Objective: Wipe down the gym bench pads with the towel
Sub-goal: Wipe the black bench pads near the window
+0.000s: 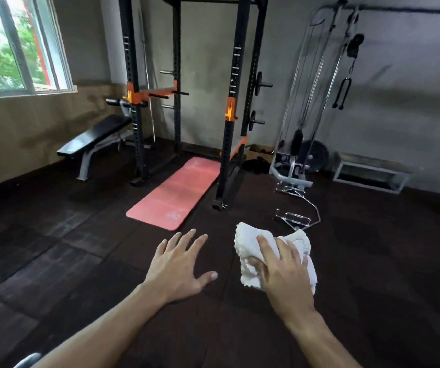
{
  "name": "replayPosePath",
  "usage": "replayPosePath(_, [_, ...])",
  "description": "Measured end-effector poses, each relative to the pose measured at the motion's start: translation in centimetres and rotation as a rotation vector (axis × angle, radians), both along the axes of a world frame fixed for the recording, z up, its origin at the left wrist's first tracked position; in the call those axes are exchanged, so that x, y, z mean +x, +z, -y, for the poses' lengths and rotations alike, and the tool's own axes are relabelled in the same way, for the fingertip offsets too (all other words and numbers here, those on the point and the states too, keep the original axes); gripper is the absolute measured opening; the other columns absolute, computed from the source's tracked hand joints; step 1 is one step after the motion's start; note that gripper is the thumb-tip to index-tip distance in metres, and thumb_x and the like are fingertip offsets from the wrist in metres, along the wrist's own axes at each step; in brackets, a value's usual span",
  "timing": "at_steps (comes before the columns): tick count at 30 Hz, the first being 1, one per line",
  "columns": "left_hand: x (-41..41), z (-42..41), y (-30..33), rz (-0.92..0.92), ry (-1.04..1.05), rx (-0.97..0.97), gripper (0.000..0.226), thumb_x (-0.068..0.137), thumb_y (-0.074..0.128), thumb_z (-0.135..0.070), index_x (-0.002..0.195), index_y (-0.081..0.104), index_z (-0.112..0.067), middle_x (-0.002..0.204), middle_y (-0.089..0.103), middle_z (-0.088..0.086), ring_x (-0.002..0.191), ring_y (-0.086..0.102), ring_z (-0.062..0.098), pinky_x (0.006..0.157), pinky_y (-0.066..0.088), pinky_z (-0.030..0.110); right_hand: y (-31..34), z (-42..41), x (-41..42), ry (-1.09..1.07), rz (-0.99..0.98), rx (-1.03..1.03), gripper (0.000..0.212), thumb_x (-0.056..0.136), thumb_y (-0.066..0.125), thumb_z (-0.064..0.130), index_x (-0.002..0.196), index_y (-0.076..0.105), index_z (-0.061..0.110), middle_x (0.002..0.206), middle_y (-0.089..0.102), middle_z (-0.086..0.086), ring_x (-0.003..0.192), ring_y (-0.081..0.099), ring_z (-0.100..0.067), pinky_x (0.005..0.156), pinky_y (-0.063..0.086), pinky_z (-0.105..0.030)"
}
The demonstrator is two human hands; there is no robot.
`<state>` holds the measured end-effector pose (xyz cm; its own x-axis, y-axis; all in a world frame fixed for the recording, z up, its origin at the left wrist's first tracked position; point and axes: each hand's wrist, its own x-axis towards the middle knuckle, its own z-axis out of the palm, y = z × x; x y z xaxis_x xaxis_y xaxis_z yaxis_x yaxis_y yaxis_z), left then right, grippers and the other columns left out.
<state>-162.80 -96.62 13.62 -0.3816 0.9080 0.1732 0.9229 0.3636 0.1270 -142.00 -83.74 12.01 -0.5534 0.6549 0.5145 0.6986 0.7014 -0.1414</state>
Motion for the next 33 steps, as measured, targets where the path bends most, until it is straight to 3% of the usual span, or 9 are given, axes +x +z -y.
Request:
replayPosePath(4, [-6.6, -7.9, -0.6, -0.008, 0.062, 0.015, 0.092, 0.08, 0.035, -0.084, 0.156, 0.011, -0.037, 0.165, 0.012, -0.004, 0.151, 0.012, 0.024, 0.122, 0.013, 0.044, -0.4, -9.3, -7.7, 0.077, -0.024, 0.023, 0.049, 0.095, 0.041, 0.052, 0.134, 0.054, 0.026, 0.121, 0.061, -0.01, 0.119, 0.059, -0.037, 0.082, 0.054, -0.064])
replayPosePath(11, [-18.5, -17.3, -2.9, 0.038, 0.287, 0.028, 0.094, 0.077, 0.031, -0.087, 0.156, 0.014, -0.039, 0.165, 0.012, -0.008, 0.151, 0.012, 0.023, 0.121, 0.013, 0.043, -1.6, -22.3, -23.6, 0.311, 0.041, 0.056, 0.048, 0.092, 0.045, 0.05, 0.129, 0.058, 0.024, 0.118, 0.062, -0.009, 0.112, 0.062, -0.037, 0.083, 0.055, -0.061])
replayPosePath(12, [-20.5, -18.5, -2.3, 0.045, 0.336, 0.035, 0.095, 0.075, 0.03, -0.087, 0.156, 0.016, -0.039, 0.165, 0.013, -0.007, 0.151, 0.013, 0.024, 0.121, 0.014, 0.043, -0.9, -23.9, -26.3, 0.344, 0.04, 0.123, 0.047, 0.09, 0.047, 0.049, 0.128, 0.058, 0.024, 0.119, 0.061, -0.009, 0.111, 0.061, -0.035, 0.084, 0.054, -0.06])
replayPosePath(16, [-28.3, -19.2, -2.4, 0.081, 0.496, 0.052, 0.094, 0.075, 0.035, -0.086, 0.155, 0.016, -0.04, 0.165, 0.015, -0.007, 0.151, 0.014, 0.023, 0.121, 0.013, 0.044, -1.7, -28.0, -37.7, 0.54, 0.078, 0.083, 0.05, 0.086, 0.061, 0.044, 0.132, 0.054, 0.025, 0.125, 0.054, -0.006, 0.114, 0.057, -0.034, 0.087, 0.053, -0.06])
replayPosePath(21, [-40.7, -17.5, -3.2, 0.069, 0.724, 0.026, 0.092, 0.078, 0.036, -0.085, 0.155, 0.008, -0.042, 0.165, 0.008, -0.01, 0.152, 0.007, 0.02, 0.123, 0.009, 0.042, -3.0, -28.6, -54.7, 0.76, 0.087, 0.094, 0.051, 0.088, 0.045, 0.047, 0.134, 0.052, 0.025, 0.124, 0.059, -0.011, 0.113, 0.063, -0.036, 0.088, 0.054, -0.062])
replayPosePath(27, [-55.8, -14.0, -5.3, 0.07, 0.999, 0.076, 0.106, 0.061, 0.014, -0.089, 0.155, 0.014, -0.039, 0.164, 0.017, -0.005, 0.15, 0.015, 0.023, 0.121, 0.016, 0.045, -5.1, -24.7, -75.3, 1.028, 0.053, 0.104, 0.05, 0.095, 0.041, 0.051, 0.134, 0.053, 0.023, 0.12, 0.065, -0.013, 0.114, 0.064, -0.039, 0.085, 0.054, -0.062])
replayPosePath(33, [-67.0, -8.7, -3.6, 0.036, 1.191, 0.054, 0.103, 0.065, 0.015, -0.088, 0.155, 0.014, -0.037, 0.164, 0.018, -0.003, 0.15, 0.016, 0.025, 0.121, 0.016, 0.045, -3.8, -18.5, -91.8, 1.234, -0.033, 0.1, 0.046, 0.097, 0.042, 0.05, 0.133, 0.051, 0.023, 0.117, 0.067, -0.018, 0.107, 0.067, -0.041, 0.079, 0.056, -0.06])
